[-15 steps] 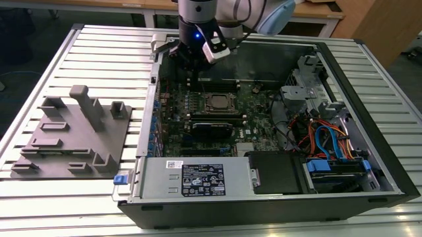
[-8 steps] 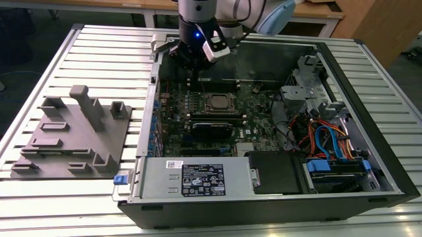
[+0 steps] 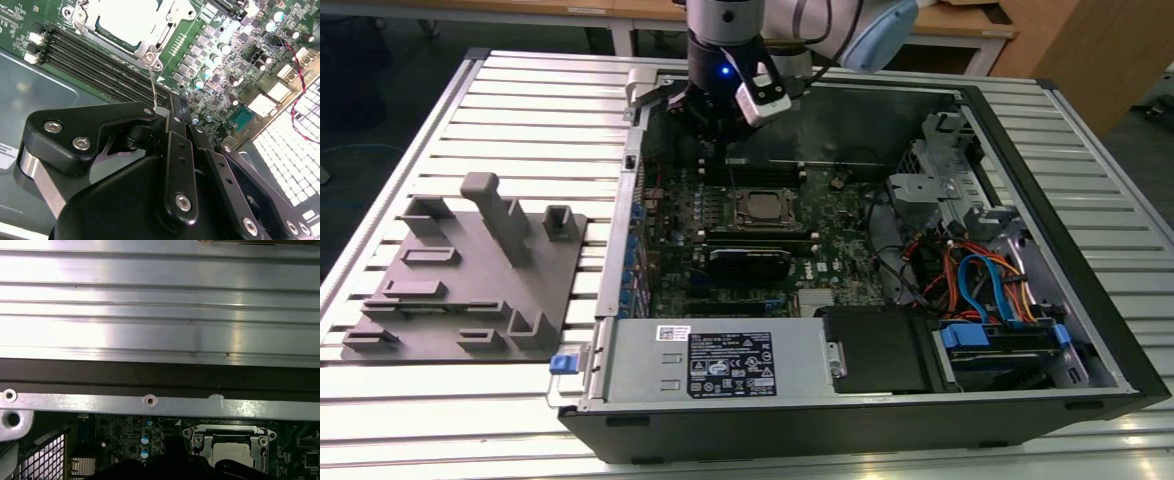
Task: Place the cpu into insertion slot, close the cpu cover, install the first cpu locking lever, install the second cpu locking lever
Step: 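Install the first cpu locking lever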
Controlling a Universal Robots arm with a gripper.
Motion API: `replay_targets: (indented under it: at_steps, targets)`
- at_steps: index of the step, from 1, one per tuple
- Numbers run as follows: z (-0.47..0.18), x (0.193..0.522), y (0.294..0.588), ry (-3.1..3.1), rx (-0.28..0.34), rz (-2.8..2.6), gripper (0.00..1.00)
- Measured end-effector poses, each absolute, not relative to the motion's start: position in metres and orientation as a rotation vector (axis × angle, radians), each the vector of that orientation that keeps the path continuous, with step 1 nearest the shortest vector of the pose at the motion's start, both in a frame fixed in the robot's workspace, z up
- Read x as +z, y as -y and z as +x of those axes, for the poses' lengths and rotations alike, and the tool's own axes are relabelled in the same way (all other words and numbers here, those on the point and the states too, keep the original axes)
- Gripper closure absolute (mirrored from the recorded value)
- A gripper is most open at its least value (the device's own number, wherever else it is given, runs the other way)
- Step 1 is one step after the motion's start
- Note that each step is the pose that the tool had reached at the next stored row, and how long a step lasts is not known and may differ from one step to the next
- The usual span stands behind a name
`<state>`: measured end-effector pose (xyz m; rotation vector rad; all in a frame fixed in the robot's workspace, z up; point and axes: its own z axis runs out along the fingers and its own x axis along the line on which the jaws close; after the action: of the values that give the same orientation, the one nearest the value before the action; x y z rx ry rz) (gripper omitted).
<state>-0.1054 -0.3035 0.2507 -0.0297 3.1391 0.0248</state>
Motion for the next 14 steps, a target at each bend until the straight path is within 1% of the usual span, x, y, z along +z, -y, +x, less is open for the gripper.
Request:
replay_targets:
  at_steps: [14]
  targets:
    - [-0.092,0.251,0.303,-3.139,0.025,-0.030,0.90]
